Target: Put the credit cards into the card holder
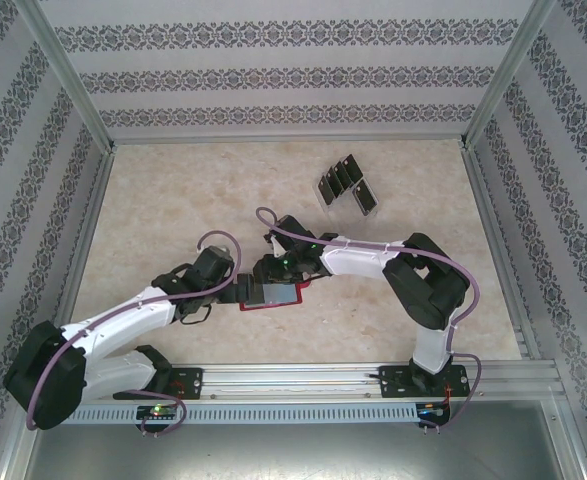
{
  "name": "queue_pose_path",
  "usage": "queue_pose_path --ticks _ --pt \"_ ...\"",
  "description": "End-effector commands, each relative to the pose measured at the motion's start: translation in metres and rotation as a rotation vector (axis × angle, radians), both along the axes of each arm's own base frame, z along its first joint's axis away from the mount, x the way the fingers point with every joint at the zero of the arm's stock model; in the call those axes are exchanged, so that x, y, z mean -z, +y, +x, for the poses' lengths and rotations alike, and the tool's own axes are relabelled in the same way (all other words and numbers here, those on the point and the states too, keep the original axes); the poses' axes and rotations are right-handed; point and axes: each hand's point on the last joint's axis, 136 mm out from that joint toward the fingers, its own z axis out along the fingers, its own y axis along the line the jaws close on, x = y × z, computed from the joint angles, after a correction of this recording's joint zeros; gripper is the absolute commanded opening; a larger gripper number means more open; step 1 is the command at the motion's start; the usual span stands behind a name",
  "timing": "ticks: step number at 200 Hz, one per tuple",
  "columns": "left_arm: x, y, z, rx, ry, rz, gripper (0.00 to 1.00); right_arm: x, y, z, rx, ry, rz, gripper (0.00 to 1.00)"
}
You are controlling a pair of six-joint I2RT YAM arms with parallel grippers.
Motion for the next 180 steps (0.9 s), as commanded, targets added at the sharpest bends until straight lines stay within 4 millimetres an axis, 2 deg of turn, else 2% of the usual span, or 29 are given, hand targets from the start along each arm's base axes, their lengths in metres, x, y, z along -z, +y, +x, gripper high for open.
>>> queue_pose_path --ticks 1,24,65,93,144,180 --pt "-0.014 -0.016 -0.001 0.069 -0.077 -0.078 1.00 0.001 0.008 0.000 -0.003 0.005 0.007 0.41" --pt "-0.021 -0.021 -0.005 0.089 -0.112 -0.122 1.00 0.004 0.008 -0.001 -0.003 0.013 0.004 0.41" --pt "-0.021 -0.037 -0.011 0.129 -0.127 -0.153 1.00 0.007 0.008 -0.002 -0.003 0.015 0.002 0.41" --pt "-0.015 -0.048 -0.013 0.152 -0.118 -0.135 1.00 0.008 0.008 -0.002 -0.003 0.016 0.004 0.41" --pt "0.002 -0.054 -0.011 0.140 -0.106 -0.046 1.00 0.009 0.007 -0.003 -0.001 0.019 0.004 0.41" --pt "0.001 -0.060 -0.007 0.133 -0.133 -0.041 1.00 0.009 0.008 -0.003 -0.001 0.019 0.008 0.41"
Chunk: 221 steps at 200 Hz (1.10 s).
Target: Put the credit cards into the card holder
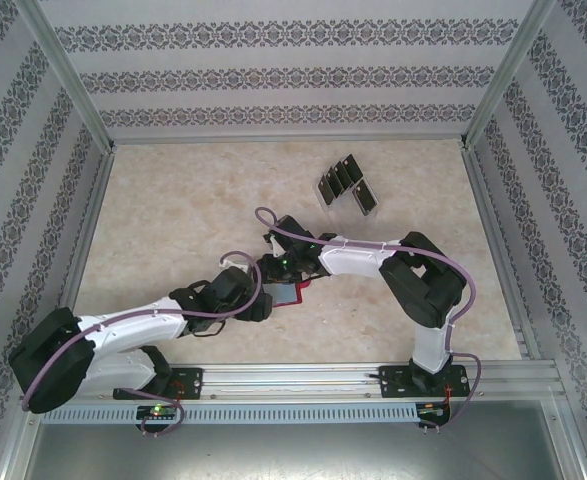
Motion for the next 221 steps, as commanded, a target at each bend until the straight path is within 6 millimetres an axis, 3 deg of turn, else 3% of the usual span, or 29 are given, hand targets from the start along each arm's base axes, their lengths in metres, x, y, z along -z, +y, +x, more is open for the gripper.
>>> queue_pose_path --ticks 1,43,130,179,221 --pt "-0.018 -0.012 0.016 -0.031 -0.082 -0.036 1.00 0.004 0.005 -0.006 -0.007 0.017 0.004 0.41" --pt "-0.016 -0.015 0.020 -0.035 -0.086 -0.024 1.00 0.004 0.006 -0.006 -0.007 0.018 0.008 0.41" --pt "0.007 -0.011 0.016 -0.038 -0.042 0.038 1.00 0.001 0.007 -0.004 -0.010 0.013 0.014 0.41" --pt "0.011 -0.007 0.014 -0.048 -0.036 0.050 1.00 -0.027 0.007 0.021 0.034 -0.033 0.056 0.44" --pt "0.011 -0.007 0.014 -0.049 -0.035 0.054 1.00 -0.051 -0.016 0.039 0.104 -0.084 0.072 0.47"
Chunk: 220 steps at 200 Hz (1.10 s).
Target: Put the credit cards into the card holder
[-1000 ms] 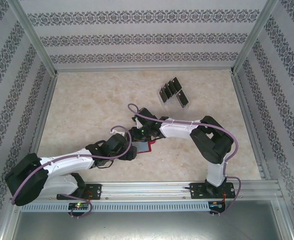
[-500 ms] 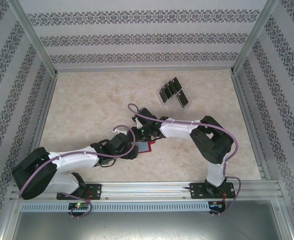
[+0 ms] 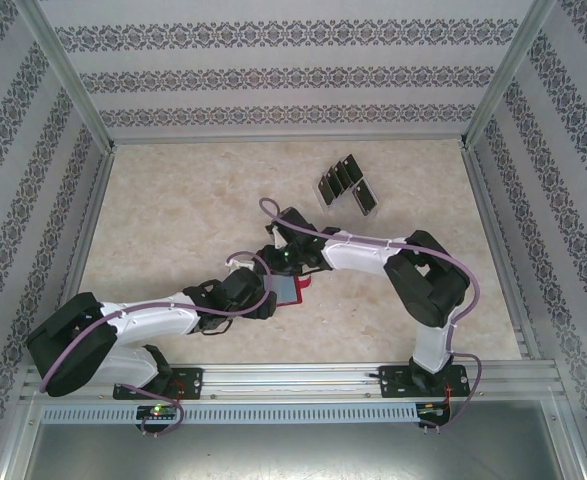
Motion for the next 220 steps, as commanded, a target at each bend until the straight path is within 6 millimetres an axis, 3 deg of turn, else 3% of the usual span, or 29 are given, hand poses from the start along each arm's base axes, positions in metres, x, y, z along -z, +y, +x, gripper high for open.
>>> queue_pose_path --ticks 1,37,76,164,193,220 --pt "-0.002 -0.002 0.002 -0.011 -0.016 0.002 1.00 -0.033 -0.011 0.015 0.054 -0.059 0.037 0.47" --pt "-0.002 -0.001 0.002 -0.012 -0.016 0.003 1.00 -0.021 -0.040 0.010 0.107 -0.049 0.002 0.51" --pt "-0.002 -0.001 0.002 -0.011 -0.015 0.005 1.00 -0.003 -0.046 -0.002 0.115 -0.007 -0.003 0.52" --pt "-0.005 -0.003 0.003 -0.007 -0.022 -0.001 1.00 0.015 -0.016 -0.022 0.039 0.039 0.009 0.53" --pt "-0.019 0.000 0.002 -0.010 -0.049 -0.017 1.00 0.004 -0.007 -0.024 0.033 0.029 0.037 0.52" --pt "-0.043 0.017 -0.005 -0.051 -0.097 -0.061 1.00 -0.011 0.001 -0.025 0.025 0.024 0.065 0.52"
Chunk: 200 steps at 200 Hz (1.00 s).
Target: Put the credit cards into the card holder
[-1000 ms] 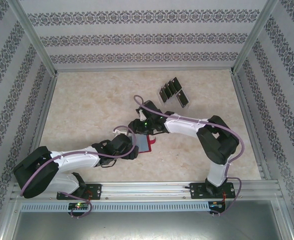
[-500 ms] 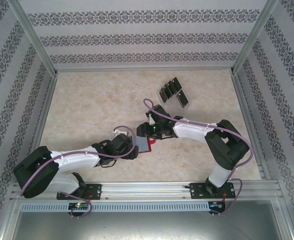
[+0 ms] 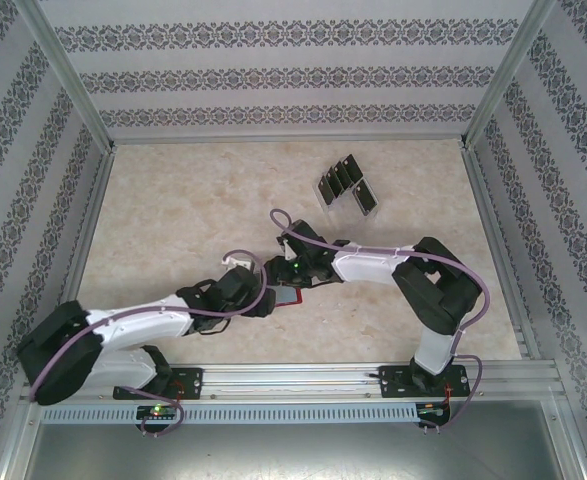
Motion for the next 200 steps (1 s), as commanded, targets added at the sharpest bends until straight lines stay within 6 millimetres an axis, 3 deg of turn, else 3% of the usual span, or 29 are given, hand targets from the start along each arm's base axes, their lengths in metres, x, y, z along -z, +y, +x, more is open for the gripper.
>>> queue_pose_path --ticks 1,55,87,123,139,165,182,200 --pt "-0.019 0.016 -0.007 -0.044 -0.046 -0.016 1.00 -0.029 0.019 0.003 -0.012 -0.027 0.074 0.52" --pt "-0.054 0.060 -0.019 -0.191 -0.128 -0.076 1.00 -0.019 0.049 -0.001 -0.042 0.018 0.069 0.52" --pt "-0.057 0.063 -0.019 -0.225 -0.119 -0.088 1.00 -0.008 0.068 -0.005 -0.064 0.055 0.042 0.52" --pt "-0.060 0.061 -0.016 -0.232 -0.132 -0.096 1.00 0.002 0.075 -0.006 -0.063 0.084 0.015 0.52" --pt "-0.063 0.058 -0.014 -0.218 -0.141 -0.105 1.00 -0.011 0.075 -0.001 -0.060 0.058 0.022 0.52" --pt "-0.064 0.052 -0.013 -0.184 -0.131 -0.093 1.00 -0.055 0.073 0.016 -0.046 -0.014 0.079 0.52" --pt "-0.062 0.047 -0.012 -0.161 -0.114 -0.077 1.00 -0.080 0.054 0.034 0.003 -0.063 0.081 0.52" --pt "-0.058 0.040 -0.010 -0.127 -0.091 -0.055 1.00 -0.095 0.026 0.050 0.055 -0.107 0.049 0.52"
